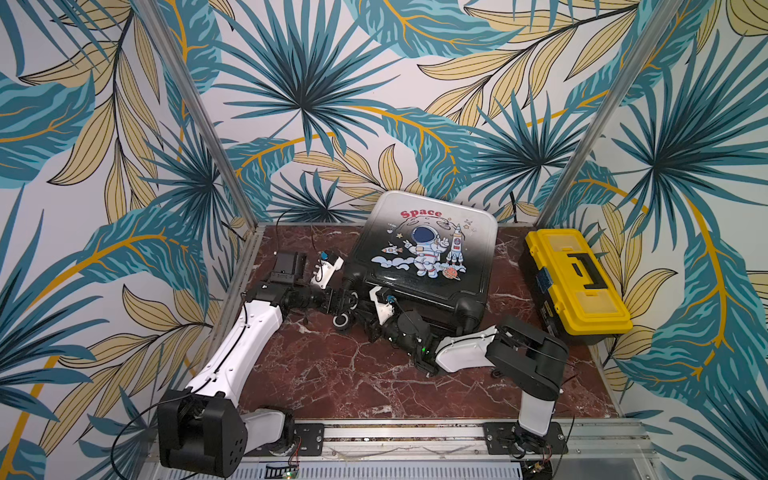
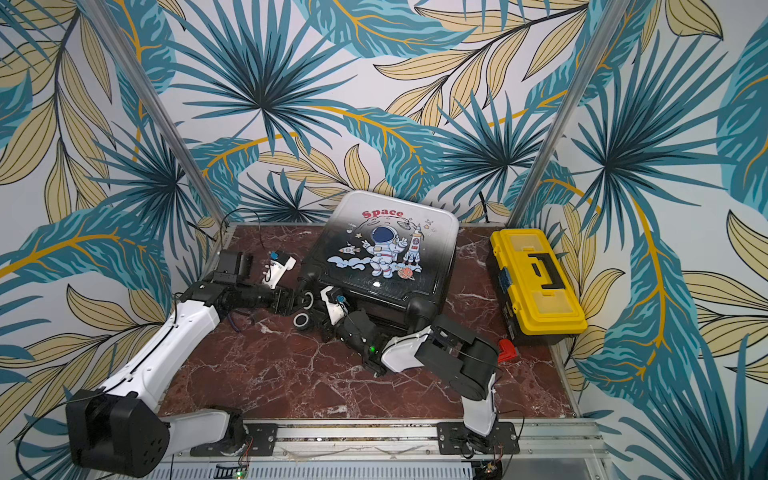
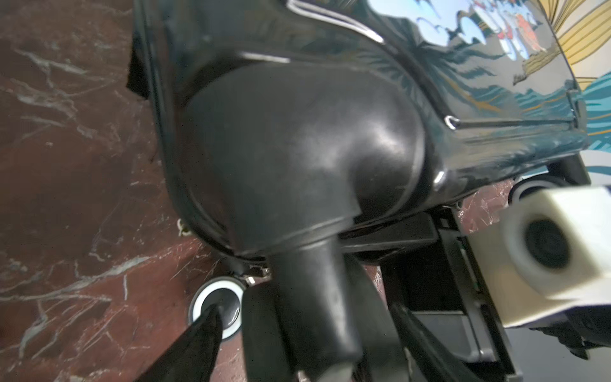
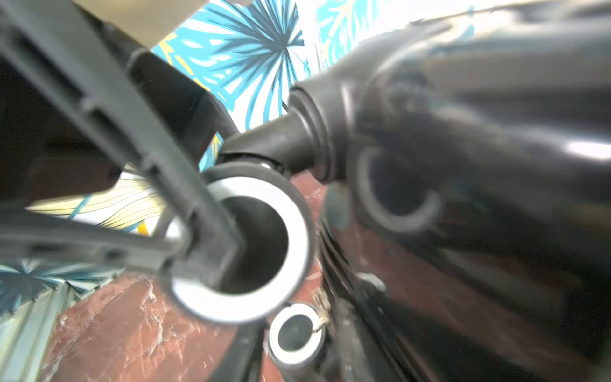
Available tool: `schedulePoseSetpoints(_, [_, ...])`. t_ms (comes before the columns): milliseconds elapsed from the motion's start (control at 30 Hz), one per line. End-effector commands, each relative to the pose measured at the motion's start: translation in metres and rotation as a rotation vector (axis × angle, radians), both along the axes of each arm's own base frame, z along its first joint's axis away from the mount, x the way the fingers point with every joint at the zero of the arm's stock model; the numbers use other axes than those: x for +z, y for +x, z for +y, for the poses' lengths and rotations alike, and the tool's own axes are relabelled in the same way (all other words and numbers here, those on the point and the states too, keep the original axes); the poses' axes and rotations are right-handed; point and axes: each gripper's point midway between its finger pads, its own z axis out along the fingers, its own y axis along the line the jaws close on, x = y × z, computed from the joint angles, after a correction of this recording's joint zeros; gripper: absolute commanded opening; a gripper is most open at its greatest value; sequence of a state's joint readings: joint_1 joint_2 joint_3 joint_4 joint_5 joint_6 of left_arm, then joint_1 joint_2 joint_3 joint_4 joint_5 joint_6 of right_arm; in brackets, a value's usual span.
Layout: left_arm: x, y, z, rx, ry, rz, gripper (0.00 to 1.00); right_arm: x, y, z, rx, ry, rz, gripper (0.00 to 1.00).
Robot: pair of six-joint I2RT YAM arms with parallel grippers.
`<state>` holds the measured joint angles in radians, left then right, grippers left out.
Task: Close the suitcase zippers
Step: Adjust the suitcase at the center of the board, then reset both arms
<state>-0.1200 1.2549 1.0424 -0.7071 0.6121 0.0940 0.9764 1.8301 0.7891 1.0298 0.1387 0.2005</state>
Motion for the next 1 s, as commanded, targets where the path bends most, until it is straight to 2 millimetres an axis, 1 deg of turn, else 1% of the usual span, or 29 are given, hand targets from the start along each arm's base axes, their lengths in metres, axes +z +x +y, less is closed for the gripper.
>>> schedulePoseSetpoints(0, [0.007,0.008,0.016,0.031,0.067,-0.063,0.92,-0.009,-0.010,-0.018,0.006,-0.101,0.042,0.50])
schedulePoseSetpoints(33, [0.009,0.010,0.019,0.042,0.074,-0.071,0.95,-0.012,-0.015,-0.023,0.016,-0.136,0.056,0.54])
schedulePoseSetpoints(133, [0.013,0.013,0.025,0.054,0.073,-0.085,0.96,-0.008,-0.027,-0.036,0.040,-0.174,0.068,0.58])
schedulePoseSetpoints(233, [0.017,0.016,0.031,0.074,0.082,-0.100,0.98,-0.001,-0.038,-0.046,0.091,-0.195,0.091,0.62])
schedulePoseSetpoints(300, [0.024,0.017,0.037,0.097,0.097,-0.126,1.00,0.005,-0.047,-0.051,0.146,-0.205,0.120,0.64])
schedulePoseSetpoints(367, [0.032,0.018,0.044,0.126,0.126,-0.160,0.99,0.013,-0.058,-0.055,0.214,-0.233,0.156,0.66])
schedulePoseSetpoints(433, [0.044,0.019,0.056,0.176,0.174,-0.209,0.99,0.020,-0.072,-0.062,0.284,-0.314,0.196,0.68])
schedulePoseSetpoints(467, [0.050,0.019,0.062,0.205,0.205,-0.234,0.99,0.027,-0.075,-0.066,0.304,-0.344,0.198,0.69])
schedulePoseSetpoints(567, [0.074,0.022,0.090,0.320,0.314,-0.321,0.99,0.052,-0.083,-0.087,0.342,-0.423,0.200,0.70])
schedulePoseSetpoints(600, [0.083,0.023,0.099,0.358,0.344,-0.348,0.99,0.060,-0.085,-0.097,0.346,-0.445,0.213,0.71])
schedulePoseSetpoints(700, [0.104,0.026,0.120,0.449,0.406,-0.412,0.99,0.092,-0.072,-0.129,0.301,-0.439,0.195,0.72])
schedulePoseSetpoints(733, [0.109,0.030,0.126,0.473,0.415,-0.430,0.99,0.103,-0.067,-0.139,0.274,-0.428,0.183,0.73])
schedulePoseSetpoints(767, [0.113,0.032,0.127,0.478,0.408,-0.440,1.00,0.110,-0.061,-0.147,0.254,-0.418,0.178,0.73])
schedulePoseSetpoints(800, [0.115,0.036,0.129,0.488,0.405,-0.443,0.99,0.118,-0.057,-0.155,0.240,-0.422,0.167,0.74])
schedulePoseSetpoints(867, [0.117,0.044,0.139,0.522,0.419,-0.450,0.99,0.128,-0.043,-0.175,0.152,-0.455,0.153,0.74])
schedulePoseSetpoints(967, [0.117,0.060,0.165,0.630,0.385,-0.468,0.99,0.143,-0.019,-0.212,-0.006,-0.465,0.131,0.76])
